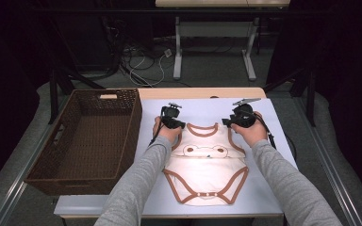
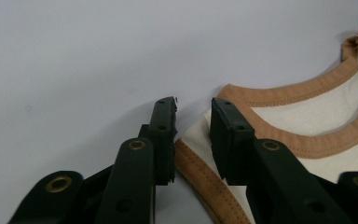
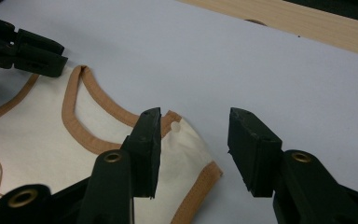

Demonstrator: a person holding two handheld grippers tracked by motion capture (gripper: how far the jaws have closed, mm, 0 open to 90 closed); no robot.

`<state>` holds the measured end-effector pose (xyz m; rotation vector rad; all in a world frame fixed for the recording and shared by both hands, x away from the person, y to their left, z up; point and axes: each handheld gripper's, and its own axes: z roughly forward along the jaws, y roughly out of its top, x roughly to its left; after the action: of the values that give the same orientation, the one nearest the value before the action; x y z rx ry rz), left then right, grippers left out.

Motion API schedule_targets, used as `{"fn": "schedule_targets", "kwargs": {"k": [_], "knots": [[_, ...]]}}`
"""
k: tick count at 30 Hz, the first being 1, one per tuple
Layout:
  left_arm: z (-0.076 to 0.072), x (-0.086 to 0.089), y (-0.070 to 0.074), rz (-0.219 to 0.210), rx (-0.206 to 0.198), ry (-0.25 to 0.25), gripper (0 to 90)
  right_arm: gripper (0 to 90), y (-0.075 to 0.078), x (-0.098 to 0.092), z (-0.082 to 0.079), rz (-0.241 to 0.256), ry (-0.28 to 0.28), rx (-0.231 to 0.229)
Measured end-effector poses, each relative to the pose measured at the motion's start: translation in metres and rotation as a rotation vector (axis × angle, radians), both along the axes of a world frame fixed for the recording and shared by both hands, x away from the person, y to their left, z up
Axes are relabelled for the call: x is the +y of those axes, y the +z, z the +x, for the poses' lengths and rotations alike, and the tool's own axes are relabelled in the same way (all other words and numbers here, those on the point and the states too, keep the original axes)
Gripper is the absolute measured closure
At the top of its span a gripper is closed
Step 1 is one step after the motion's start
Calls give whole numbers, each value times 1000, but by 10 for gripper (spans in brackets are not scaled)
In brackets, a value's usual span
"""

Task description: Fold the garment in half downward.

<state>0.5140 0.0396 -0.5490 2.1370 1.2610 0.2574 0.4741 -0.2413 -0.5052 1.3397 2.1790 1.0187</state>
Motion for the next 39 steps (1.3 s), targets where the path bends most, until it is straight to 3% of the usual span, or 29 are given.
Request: {"fn": "schedule_targets", "kwargs": {"k": [11, 19, 25, 32, 39], "knots": [[-2, 0, 3, 24, 24, -14, 873, 572, -6, -1, 4, -23, -8, 7], [-7, -3, 10, 23, 5, -25, 879, 646, -18, -4, 14, -27, -16, 38], [-11, -3, 12, 13, -1, -28, 879, 627, -28, -3, 20, -32, -44, 66], [-13, -5, 11, 14, 2, -43, 879, 598, -38, -3, 23, -65, -35, 88], [-13, -5, 10, 14, 4, -41, 879, 574, -44, -1, 25, -50, -25, 110]]}}
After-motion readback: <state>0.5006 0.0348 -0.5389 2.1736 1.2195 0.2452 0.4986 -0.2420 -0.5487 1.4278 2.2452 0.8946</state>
